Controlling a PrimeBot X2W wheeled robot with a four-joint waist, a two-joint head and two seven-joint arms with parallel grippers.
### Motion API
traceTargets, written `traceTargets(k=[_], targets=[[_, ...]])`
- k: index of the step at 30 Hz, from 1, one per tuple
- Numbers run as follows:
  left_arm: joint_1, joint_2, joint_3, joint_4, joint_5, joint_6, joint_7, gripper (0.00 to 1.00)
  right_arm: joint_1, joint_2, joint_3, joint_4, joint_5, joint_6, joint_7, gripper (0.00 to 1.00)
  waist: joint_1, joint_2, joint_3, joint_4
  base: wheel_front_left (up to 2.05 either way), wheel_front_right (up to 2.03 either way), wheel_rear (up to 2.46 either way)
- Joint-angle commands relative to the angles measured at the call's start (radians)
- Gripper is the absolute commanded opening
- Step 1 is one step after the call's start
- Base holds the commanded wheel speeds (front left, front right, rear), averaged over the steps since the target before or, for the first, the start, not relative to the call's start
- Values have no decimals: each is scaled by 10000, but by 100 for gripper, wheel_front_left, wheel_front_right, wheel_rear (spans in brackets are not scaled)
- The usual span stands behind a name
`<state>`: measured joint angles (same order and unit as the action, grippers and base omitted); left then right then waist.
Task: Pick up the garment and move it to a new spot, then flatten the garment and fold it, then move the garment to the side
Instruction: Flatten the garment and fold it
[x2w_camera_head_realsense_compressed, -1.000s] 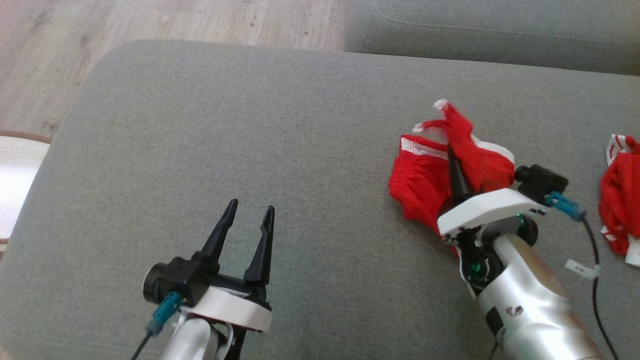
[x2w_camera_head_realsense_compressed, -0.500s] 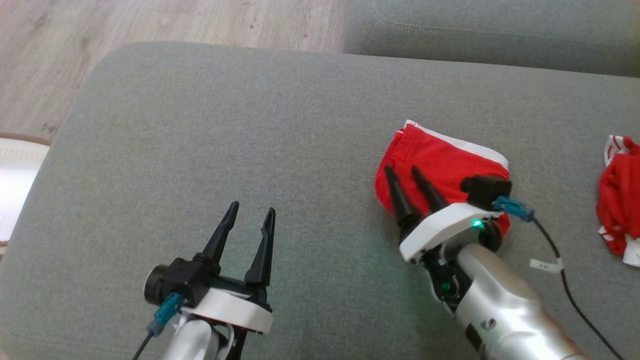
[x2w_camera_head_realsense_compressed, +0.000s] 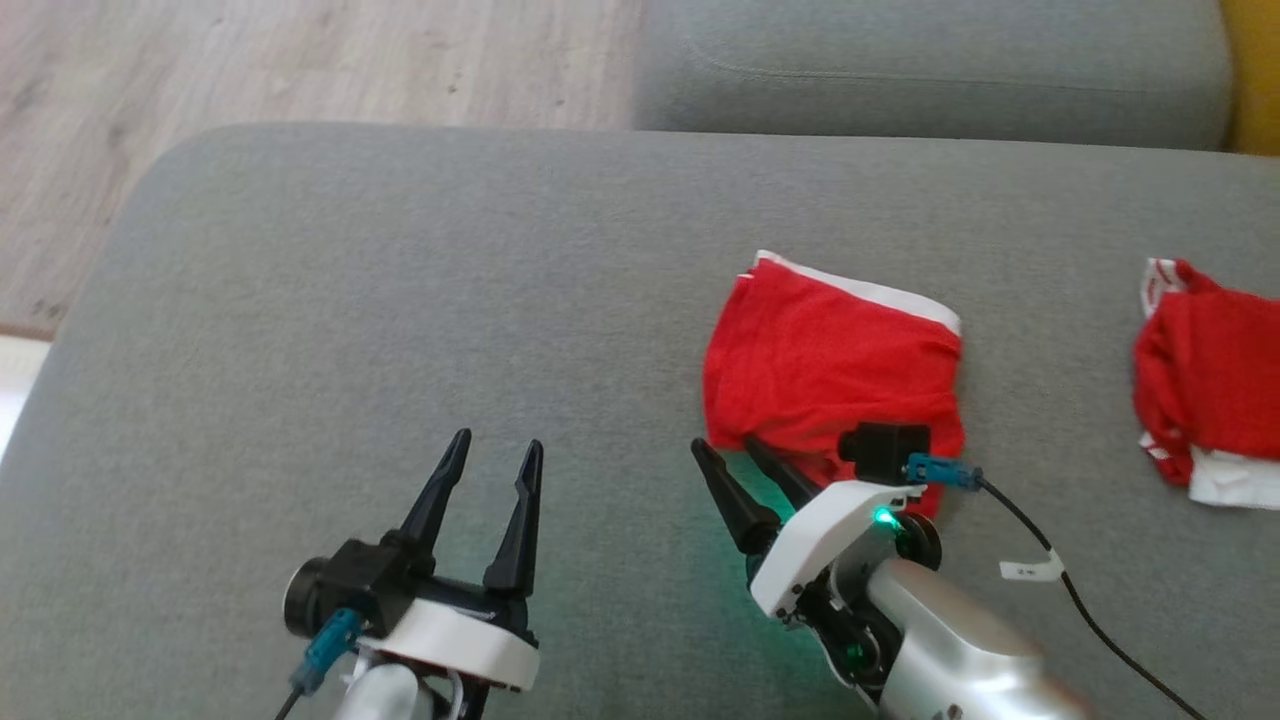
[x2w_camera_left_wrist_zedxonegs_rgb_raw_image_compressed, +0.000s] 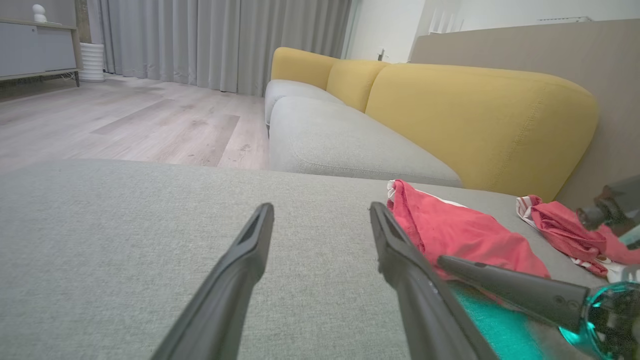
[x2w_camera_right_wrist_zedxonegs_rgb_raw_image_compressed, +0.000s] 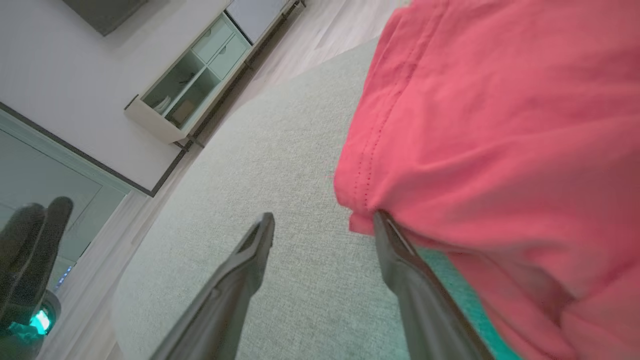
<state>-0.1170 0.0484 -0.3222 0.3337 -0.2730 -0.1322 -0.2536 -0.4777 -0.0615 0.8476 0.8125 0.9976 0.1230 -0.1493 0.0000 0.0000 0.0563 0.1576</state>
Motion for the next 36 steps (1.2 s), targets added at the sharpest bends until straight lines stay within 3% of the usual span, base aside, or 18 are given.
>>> traceTargets(k=[1,6,11,16,23,28,36], targets=[[-262,23,357,-317,31,15,-82,100,-157,112,116,-315,24,77,-185,100,0,0,-63,-151,0,0,0],[-187,45,576,-487,90,15,-82,100,-600,112,55,-503,-664,77,-799,100,0,0,-159,-710,0,0,0],[-223,44,862,-974,115,15,-82,100,-1006,-77,-962,-629,-2568,77,-1107,100,0,0,-125,-1303,0,0,0],[-305,32,1188,-1626,202,15,-82,100,-194,-595,-3402,-2261,-4971,77,-1121,100,0,0,-50,-1794,0,0,0],[-268,22,1399,-2210,215,15,-82,100,1802,-432,-6280,-4069,-7262,77,-1123,100,0,0,47,-2144,0,0,0],[-202,20,1348,-2269,158,15,-82,100,2650,-87,-7195,-4757,-8004,77,-1124,100,0,0,83,-2228,0,0,0],[-269,19,1163,-2239,133,15,-82,100,2760,86,-7437,-5082,-8418,77,-1124,100,0,0,268,-2085,0,0,0]])
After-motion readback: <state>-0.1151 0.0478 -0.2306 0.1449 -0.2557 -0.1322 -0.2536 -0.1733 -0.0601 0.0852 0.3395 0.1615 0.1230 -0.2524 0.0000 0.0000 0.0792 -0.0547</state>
